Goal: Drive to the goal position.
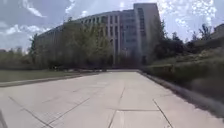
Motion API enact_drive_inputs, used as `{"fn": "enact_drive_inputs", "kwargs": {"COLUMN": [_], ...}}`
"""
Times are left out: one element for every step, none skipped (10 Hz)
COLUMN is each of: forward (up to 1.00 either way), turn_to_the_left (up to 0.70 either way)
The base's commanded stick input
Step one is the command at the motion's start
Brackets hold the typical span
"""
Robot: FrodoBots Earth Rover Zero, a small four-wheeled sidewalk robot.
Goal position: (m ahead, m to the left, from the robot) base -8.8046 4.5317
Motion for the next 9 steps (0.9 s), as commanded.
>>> {"fn": "enact_drive_inputs", "kwargs": {"forward": [0.0, 0.0, 0.0, 0.0, 0.0, 0.0, 0.0, 0.0, 0.0], "turn_to_the_left": [0.45, 0.45, 0.45, 0.45, 0.45, 0.45, 0.45, 0.45, 0.45]}}
